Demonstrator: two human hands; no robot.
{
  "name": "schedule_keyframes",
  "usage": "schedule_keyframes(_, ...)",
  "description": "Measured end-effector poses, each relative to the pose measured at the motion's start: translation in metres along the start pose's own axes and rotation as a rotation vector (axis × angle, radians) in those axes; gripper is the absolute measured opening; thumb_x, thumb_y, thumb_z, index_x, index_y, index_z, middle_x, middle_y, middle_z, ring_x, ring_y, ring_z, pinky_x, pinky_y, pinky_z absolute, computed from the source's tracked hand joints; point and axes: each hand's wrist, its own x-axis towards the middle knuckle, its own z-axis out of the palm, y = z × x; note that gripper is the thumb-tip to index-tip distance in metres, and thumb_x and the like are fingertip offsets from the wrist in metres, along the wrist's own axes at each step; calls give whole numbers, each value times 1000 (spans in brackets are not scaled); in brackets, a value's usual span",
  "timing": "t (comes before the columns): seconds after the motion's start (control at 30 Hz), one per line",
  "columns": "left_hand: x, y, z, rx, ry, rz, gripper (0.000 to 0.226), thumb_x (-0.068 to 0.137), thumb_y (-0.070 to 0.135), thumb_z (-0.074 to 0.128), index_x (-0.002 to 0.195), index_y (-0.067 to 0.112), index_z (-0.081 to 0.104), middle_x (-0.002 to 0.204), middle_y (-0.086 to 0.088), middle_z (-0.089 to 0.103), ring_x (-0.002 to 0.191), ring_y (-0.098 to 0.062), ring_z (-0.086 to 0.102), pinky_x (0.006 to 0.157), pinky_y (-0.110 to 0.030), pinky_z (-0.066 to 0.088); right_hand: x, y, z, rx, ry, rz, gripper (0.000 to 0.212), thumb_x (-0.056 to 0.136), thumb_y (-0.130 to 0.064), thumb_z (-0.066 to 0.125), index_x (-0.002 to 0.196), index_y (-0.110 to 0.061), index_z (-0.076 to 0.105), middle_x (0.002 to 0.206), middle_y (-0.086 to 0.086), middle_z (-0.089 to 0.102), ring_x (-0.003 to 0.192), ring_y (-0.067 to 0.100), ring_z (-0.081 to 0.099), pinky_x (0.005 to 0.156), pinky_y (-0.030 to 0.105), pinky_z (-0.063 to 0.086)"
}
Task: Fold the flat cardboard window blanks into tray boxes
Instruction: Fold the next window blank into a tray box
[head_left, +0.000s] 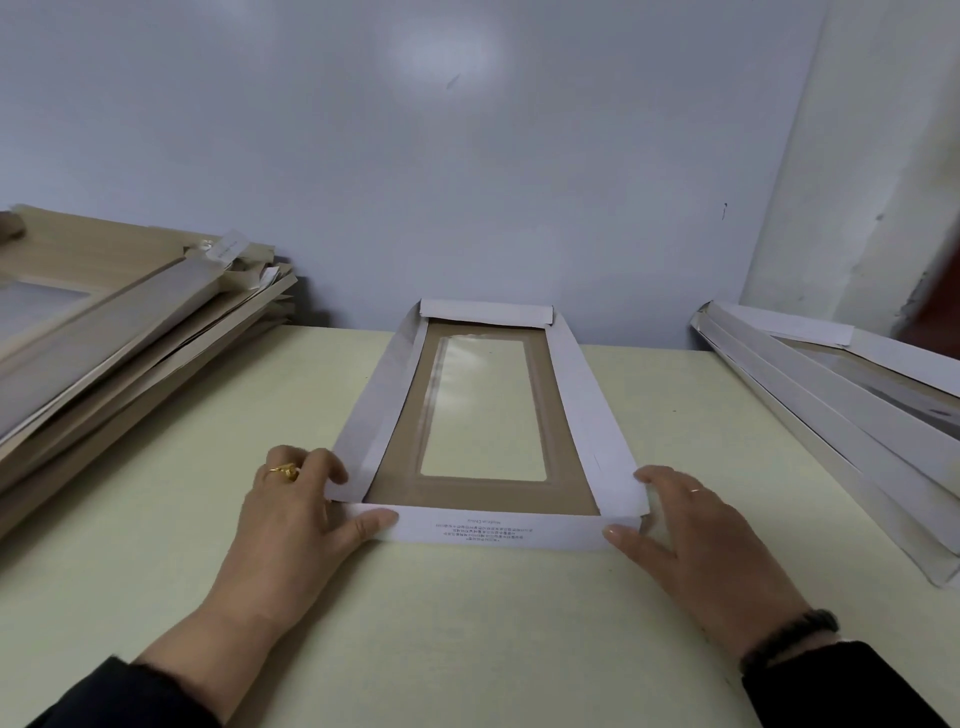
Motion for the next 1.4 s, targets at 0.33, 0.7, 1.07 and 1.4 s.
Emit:
schedule_keyframes(0.33,-1,8,7,-23,-202,216,30,90,28,57,66,22,38,75,7,37,71,-3,43,58,-17,32,5,-3,-4,-8,-19,37,17,94,-27,50,80,-19,43,76,-2,51,73,22,44,61,29,23)
schedule_keyframes(0.7,-25,50,25,-186,-429,466,43,98,32,27,137,47,15,108,13,55,94,1,49,87,-13,38,-17,-70,5,142,-39,-232,34,76,-29,46,107,-27,59,100,-13,60,78,10,61,60,20,42)
schedule_keyframes(1.07,-22,40,30,-172,-339,465,33,96,24,43,127,37,45,96,26,46,86,12,43,73,-4,33,-12,-50,-3,35,433,-46,16,75,-21,75,72,-10,65,72,4,57,59,29,59,49,31,45)
schedule_keyframes(1.4,-19,38,28,-144,-367,438,24,95,27,47,115,31,60,98,27,43,84,14,44,74,-4,34,-3,-19,-37,-119,826,-136,32,85,-26,51,62,-5,53,68,13,50,56,30,48,50,28,29)
